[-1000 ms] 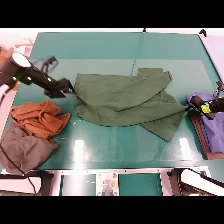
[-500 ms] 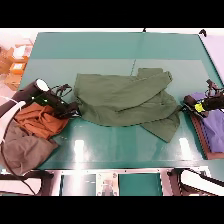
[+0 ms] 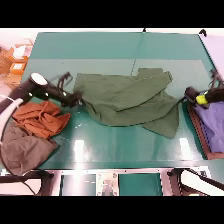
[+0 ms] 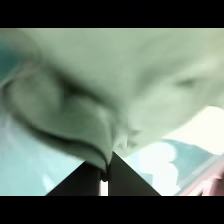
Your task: Fold the shirts.
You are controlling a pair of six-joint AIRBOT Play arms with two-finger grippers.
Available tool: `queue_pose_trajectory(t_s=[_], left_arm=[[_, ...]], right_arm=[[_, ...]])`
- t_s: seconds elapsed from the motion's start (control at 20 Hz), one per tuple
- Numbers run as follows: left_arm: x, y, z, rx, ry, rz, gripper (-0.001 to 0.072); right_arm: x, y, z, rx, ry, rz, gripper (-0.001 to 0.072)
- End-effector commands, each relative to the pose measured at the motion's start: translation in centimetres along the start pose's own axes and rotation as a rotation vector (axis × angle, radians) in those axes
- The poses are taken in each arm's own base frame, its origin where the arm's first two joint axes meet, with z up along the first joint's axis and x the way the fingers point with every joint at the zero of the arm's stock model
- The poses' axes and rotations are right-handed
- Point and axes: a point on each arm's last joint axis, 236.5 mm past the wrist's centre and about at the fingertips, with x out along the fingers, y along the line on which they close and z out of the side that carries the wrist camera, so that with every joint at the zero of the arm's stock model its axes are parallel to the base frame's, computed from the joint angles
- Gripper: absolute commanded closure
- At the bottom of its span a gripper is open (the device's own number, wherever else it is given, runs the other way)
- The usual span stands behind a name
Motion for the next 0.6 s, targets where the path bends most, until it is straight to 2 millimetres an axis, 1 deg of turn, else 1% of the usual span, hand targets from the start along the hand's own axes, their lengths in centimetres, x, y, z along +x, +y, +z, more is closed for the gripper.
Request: queue_pose_trajectory(t_s=[0.0, 0.05, 0.1, 0.15, 0.2, 0.25, 0.3, 0.35, 0.4, 0.45, 0.5, 0.55], left_arm=[[-10.1, -11.0, 4.0, 0.264, -0.222, -0.081, 0.0682], [-14.7, -15.1, 5.1, 0.361, -0.349, -0.088, 0.0682], [-20.1, -19.8, 5.7, 0.477, -0.504, -0.093, 0.0682], [-25.2, -24.0, 5.5, 0.577, -0.652, -0.097, 0.0682], [-30.6, -28.3, 4.4, 0.676, -0.806, -0.107, 0.0682], [-35.1, -31.6, 2.8, 0.755, -0.932, -0.117, 0.0682], [-39.0, -34.4, 0.7, 0.816, -1.044, -0.119, 0.0682], [-42.0, -36.3, -1.5, 0.866, -1.129, -0.116, 0.0682], [-43.7, -37.2, -2.9, 0.895, -1.182, -0.108, 0.0682], [-44.6, -37.4, -4.0, 0.908, -1.213, -0.085, 0.0682], [-44.7, -37.0, -4.4, 0.904, -1.207, -0.058, 0.0682], [-44.0, -36.1, -4.1, 0.877, -1.176, -0.038, 0.0682]], right_arm=[[-11.8, 9.1, 4.8, -0.141, -0.276, 0.178, 0.0694], [-17.0, 11.7, 6.1, -0.2, -0.409, 0.209, 0.0693], [-22.5, 13.8, 6.9, -0.261, -0.549, 0.22, 0.0693], [-28.3, 15.8, 7.1, -0.319, -0.699, 0.223, 0.0693], [-33.9, 17.4, 6.6, -0.368, -0.847, 0.219, 0.0693], [-38.6, 18.6, 5.7, -0.404, -0.976, 0.211, 0.0692], [-42.8, 19.6, 4.5, -0.434, -1.098, 0.2, 0.0692], [-46.7, 20.6, 3.0, -0.46, -1.217, 0.188, 0.0692], [-49.8, 21.2, 1.6, -0.476, -1.324, 0.172, 0.0692], [-51.9, 21.6, 0.5, -0.484, -1.404, 0.165, 0.0692], [-53.3, 21.9, -0.4, -0.492, -1.458, 0.162, 0.0692], [-53.7, 22.1, -0.7, -0.495, -1.476, 0.166, 0.0692]])
